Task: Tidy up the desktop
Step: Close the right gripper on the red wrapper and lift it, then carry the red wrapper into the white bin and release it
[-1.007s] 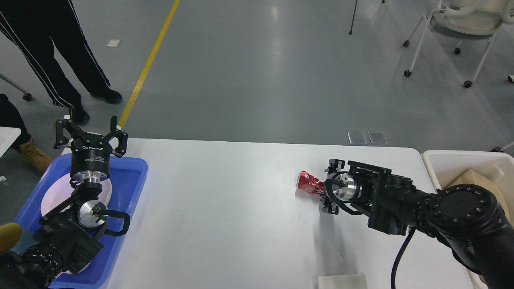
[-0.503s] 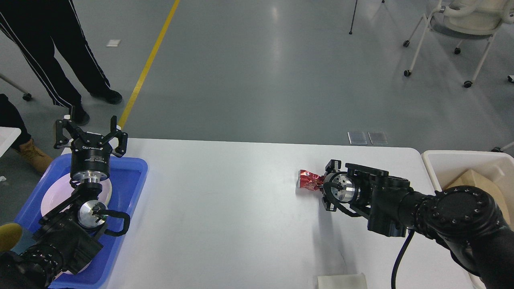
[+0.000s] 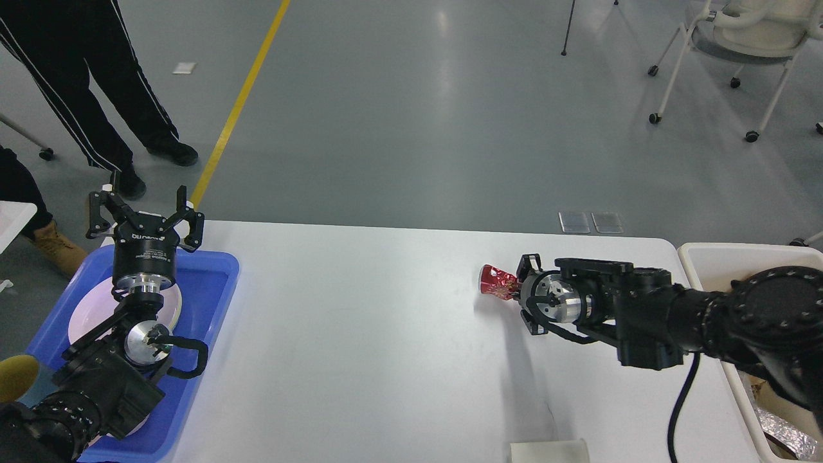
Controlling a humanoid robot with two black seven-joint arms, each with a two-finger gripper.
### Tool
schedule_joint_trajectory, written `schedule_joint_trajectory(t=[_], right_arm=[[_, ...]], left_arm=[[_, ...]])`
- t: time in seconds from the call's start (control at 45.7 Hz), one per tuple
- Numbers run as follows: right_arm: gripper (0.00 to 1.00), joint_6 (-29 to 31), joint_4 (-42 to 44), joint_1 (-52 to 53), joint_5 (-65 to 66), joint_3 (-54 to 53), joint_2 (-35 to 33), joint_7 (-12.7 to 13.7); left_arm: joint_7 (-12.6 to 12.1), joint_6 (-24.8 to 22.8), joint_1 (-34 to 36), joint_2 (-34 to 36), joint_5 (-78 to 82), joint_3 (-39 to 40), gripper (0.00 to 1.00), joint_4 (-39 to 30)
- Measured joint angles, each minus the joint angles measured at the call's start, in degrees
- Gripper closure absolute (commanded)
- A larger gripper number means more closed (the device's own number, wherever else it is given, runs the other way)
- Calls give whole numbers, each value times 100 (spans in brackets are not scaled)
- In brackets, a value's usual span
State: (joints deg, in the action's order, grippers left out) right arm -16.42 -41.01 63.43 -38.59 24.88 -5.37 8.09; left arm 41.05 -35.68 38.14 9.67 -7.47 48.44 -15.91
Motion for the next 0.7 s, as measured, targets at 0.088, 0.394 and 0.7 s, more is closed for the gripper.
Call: schedule_joint_trajectory(t=[0.088,0.394,0.7], right_arm=[[100,-5,-1317,422,923,307,-770,0],[100,403,-4526,2964,2227,2302,-2423,-499],[100,3546,-4958,6028,3573,3696,-2221,-1737]], left_arm=[[0,0,0,0,0,0,3,0],[0,0,0,0,0,0,3,0],[0,0,-9,0,0,0,3,0]])
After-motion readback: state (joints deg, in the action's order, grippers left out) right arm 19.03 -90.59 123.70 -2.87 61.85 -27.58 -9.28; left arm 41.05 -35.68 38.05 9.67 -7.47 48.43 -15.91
